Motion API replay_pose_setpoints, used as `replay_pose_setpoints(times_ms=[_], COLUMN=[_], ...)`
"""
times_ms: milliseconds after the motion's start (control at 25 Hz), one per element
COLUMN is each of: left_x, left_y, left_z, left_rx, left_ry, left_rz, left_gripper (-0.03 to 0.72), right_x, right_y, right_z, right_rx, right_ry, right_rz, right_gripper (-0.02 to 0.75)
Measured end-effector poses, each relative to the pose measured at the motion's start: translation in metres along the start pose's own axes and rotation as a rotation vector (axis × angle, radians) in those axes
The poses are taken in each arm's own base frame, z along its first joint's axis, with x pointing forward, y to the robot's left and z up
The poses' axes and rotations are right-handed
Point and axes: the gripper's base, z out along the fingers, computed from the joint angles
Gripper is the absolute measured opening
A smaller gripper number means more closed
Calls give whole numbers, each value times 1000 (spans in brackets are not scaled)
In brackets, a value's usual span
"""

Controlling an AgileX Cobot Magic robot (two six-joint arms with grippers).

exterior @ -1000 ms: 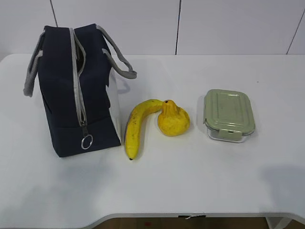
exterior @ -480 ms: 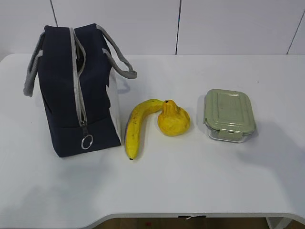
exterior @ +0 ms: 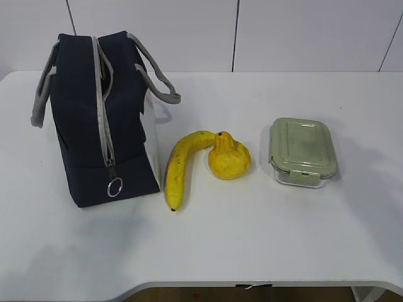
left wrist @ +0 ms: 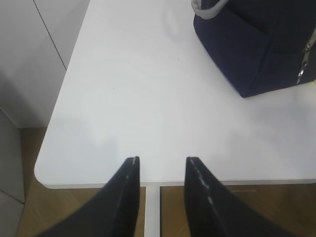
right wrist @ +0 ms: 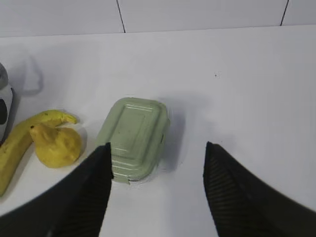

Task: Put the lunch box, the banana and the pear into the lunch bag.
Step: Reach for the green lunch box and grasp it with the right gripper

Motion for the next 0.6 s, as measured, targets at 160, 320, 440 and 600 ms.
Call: replay_pose_setpoints(times_ms=[160, 320, 440, 600], left_x=[0, 0, 0, 0], left_y=[0, 0, 0, 0], left_z=[0, 0, 0, 0], left_rx=[0, 0, 0, 5], left_ry=[0, 0, 0, 0], left_rz=[0, 0, 0, -3], left_gripper=[237, 237, 237, 237], right_x=[-19, -28, -25, -18], right_y=[1, 3, 2, 1], right_z=[16, 39, 62, 85], right_rx=[-14, -40, -47, -49], right_ry=[57, 110, 178, 264], right_rz=[19, 74, 108, 132], right_gripper=[474, 474, 474, 474])
